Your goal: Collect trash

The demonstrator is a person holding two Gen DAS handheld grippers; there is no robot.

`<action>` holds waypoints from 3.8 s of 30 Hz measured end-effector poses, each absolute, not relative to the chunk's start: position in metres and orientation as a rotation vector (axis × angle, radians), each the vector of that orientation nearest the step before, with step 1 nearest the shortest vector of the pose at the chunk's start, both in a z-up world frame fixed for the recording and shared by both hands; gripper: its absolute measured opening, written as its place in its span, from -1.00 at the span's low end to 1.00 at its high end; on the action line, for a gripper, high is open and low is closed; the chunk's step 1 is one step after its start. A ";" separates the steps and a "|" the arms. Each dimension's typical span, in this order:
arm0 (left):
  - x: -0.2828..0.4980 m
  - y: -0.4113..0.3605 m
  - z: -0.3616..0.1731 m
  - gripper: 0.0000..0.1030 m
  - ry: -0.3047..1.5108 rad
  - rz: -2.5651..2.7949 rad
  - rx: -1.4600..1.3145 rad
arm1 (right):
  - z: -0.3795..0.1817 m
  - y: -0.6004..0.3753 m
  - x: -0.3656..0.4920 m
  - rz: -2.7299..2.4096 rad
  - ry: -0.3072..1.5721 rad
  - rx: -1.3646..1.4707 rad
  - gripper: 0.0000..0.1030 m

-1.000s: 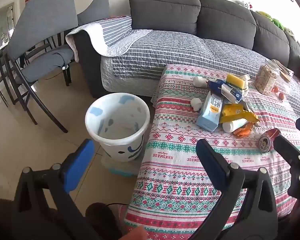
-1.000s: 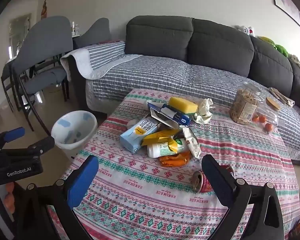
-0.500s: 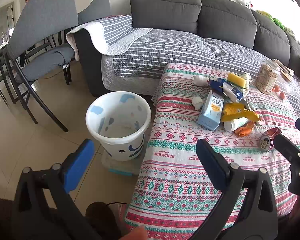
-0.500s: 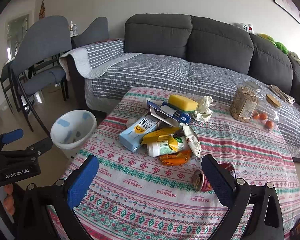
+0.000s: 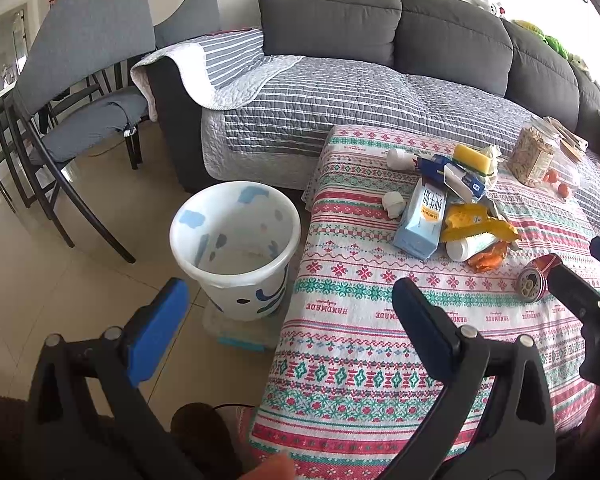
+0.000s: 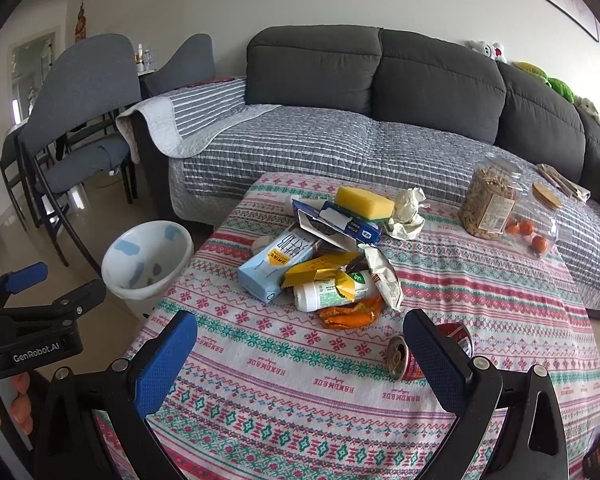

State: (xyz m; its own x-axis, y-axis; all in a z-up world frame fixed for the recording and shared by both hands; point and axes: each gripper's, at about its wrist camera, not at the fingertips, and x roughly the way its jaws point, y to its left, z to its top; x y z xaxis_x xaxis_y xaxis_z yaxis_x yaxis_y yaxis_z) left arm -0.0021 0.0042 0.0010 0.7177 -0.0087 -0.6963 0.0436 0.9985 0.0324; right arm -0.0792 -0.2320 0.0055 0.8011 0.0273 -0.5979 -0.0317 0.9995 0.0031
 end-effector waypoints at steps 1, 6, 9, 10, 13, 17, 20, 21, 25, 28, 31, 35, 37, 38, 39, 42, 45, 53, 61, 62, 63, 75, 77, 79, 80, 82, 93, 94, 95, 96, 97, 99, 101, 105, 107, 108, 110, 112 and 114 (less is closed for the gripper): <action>-0.002 0.004 0.001 0.96 0.769 -0.029 0.047 | 0.005 -0.232 -0.079 0.031 0.640 -0.009 1.00; -0.002 0.004 0.001 0.96 0.767 -0.029 0.044 | 0.006 -0.233 -0.078 0.032 0.640 -0.010 1.00; -0.002 0.003 0.001 0.96 0.765 -0.027 0.043 | 0.006 -0.232 -0.079 0.031 0.642 -0.006 1.00; -0.001 0.002 0.000 0.96 0.765 -0.026 0.044 | 0.004 -0.233 -0.079 0.031 0.642 -0.003 1.00; 0.000 0.001 0.000 0.96 0.768 -0.027 0.040 | 0.004 -0.232 -0.080 0.031 0.643 -0.001 1.00; -0.002 0.004 0.001 0.96 0.768 -0.026 0.041 | 0.004 -0.233 -0.079 0.030 0.646 0.004 1.00; -0.001 0.004 0.001 0.96 0.772 -0.026 0.036 | 0.004 -0.233 -0.080 0.026 0.644 0.006 1.00; 0.000 0.004 0.001 0.96 0.773 -0.026 0.036 | 0.004 -0.233 -0.080 0.026 0.645 0.008 1.00; -0.002 0.006 0.001 0.96 0.770 -0.027 0.037 | 0.005 -0.235 -0.078 0.027 0.650 0.019 1.00; -0.002 0.006 0.001 0.96 0.769 -0.026 0.038 | 0.006 -0.236 -0.077 0.027 0.653 0.026 1.00; -0.002 0.006 0.001 0.96 0.770 -0.026 0.037 | 0.005 -0.236 -0.078 0.030 0.652 0.027 1.00; -0.002 0.006 0.001 0.96 0.769 -0.026 0.037 | 0.005 -0.237 -0.077 0.031 0.651 0.023 1.00; -0.002 0.006 0.001 0.96 0.768 -0.026 0.039 | 0.006 -0.237 -0.078 0.032 0.651 0.023 1.00; -0.002 0.007 0.001 0.96 0.768 -0.025 0.039 | 0.006 -0.238 -0.077 0.032 0.651 0.023 1.00; -0.001 0.007 0.001 0.96 0.768 -0.025 0.039 | 0.006 -0.238 -0.078 0.031 0.651 0.024 1.00; -0.001 0.007 0.000 0.96 0.769 -0.027 0.037 | 0.006 -0.239 -0.078 0.027 0.652 0.028 1.00; 0.000 0.008 0.000 0.96 0.771 -0.033 0.031 | 0.006 -0.241 -0.077 0.023 0.656 0.029 1.00; 0.009 0.003 -0.001 0.96 0.807 -0.065 0.019 | 0.011 -0.259 -0.071 -0.018 0.660 0.072 1.00; 0.055 -0.037 -0.003 0.96 0.910 -0.238 0.182 | 0.009 -0.311 -0.033 -0.046 0.770 0.111 1.00; 0.061 -0.043 -0.005 0.96 0.927 -0.253 0.208 | 0.006 -0.317 -0.029 -0.046 0.788 0.125 1.00; 0.068 -0.050 -0.008 0.96 0.951 -0.280 0.237 | 0.001 -0.327 -0.023 -0.048 0.818 0.150 1.00; 0.135 -0.095 -0.044 0.96 1.101 -0.427 0.245 | -0.052 -0.394 0.030 -0.118 1.072 0.344 1.00; 0.144 -0.100 -0.044 0.96 1.091 -0.430 0.231 | -0.063 -0.402 0.031 -0.161 1.114 0.380 1.00; 0.154 -0.106 -0.044 0.86 1.088 -0.440 0.210 | -0.071 -0.409 0.030 -0.195 1.147 0.417 1.00; 0.161 -0.110 -0.047 0.81 1.087 -0.441 0.206 | -0.074 -0.412 0.029 -0.203 1.155 0.429 1.00; 0.169 -0.117 -0.051 0.76 1.095 -0.455 0.189 | -0.077 -0.415 0.028 -0.218 1.163 0.447 1.00; 0.189 -0.152 -0.079 0.34 1.161 -0.473 0.177 | -0.099 -0.410 0.020 -0.204 1.241 0.557 1.00; 0.189 -0.152 -0.080 0.33 1.166 -0.471 0.173 | -0.099 -0.410 0.020 -0.206 1.243 0.557 1.00; 0.189 -0.152 -0.082 0.30 1.175 -0.467 0.167 | -0.101 -0.409 0.020 -0.208 1.246 0.553 1.00; 0.189 -0.151 -0.084 0.22 1.189 -0.465 0.154 | -0.104 -0.410 0.022 -0.207 1.244 0.550 0.99; 0.190 -0.150 -0.085 0.19 1.199 -0.471 0.139 | -0.106 -0.410 0.023 -0.206 1.244 0.550 0.97; 0.192 -0.147 -0.087 0.19 1.212 -0.473 0.109 | -0.111 -0.411 0.028 -0.221 1.226 0.535 0.88; 0.192 -0.143 -0.086 0.18 1.217 -0.473 0.091 | -0.108 -0.409 0.028 -0.235 1.219 0.525 0.79; 0.187 -0.135 -0.080 0.17 1.210 -0.465 0.064 | -0.105 -0.411 0.031 -0.239 1.186 0.520 0.19; 0.183 -0.132 -0.075 0.17 1.199 -0.466 0.059 | -0.102 -0.415 0.030 -0.233 1.163 0.538 -0.29; 0.181 -0.130 -0.072 0.17 1.192 -0.468 0.054 | -0.101 -0.415 0.029 -0.222 1.159 0.554 -0.46; 0.177 -0.126 -0.066 0.16 1.181 -0.475 0.044 | -0.099 -0.419 0.028 -0.209 1.145 0.582 -0.55; 0.175 -0.121 -0.060 0.15 1.167 -0.481 0.035 | -0.094 -0.420 0.029 -0.201 1.132 0.579 -0.60; 0.173 -0.116 -0.055 0.15 1.158 -0.484 0.029 | -0.086 -0.420 0.028 -0.187 1.112 0.580 -0.64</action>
State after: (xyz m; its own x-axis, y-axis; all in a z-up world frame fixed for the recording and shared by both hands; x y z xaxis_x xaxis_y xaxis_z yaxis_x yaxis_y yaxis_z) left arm 0.1731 -0.1160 -0.0552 0.3109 -0.3518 -0.8829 0.3811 0.8972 -0.2233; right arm 0.0282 -0.4201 -0.0862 0.4452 0.1410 -0.8843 0.4219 0.8380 0.3460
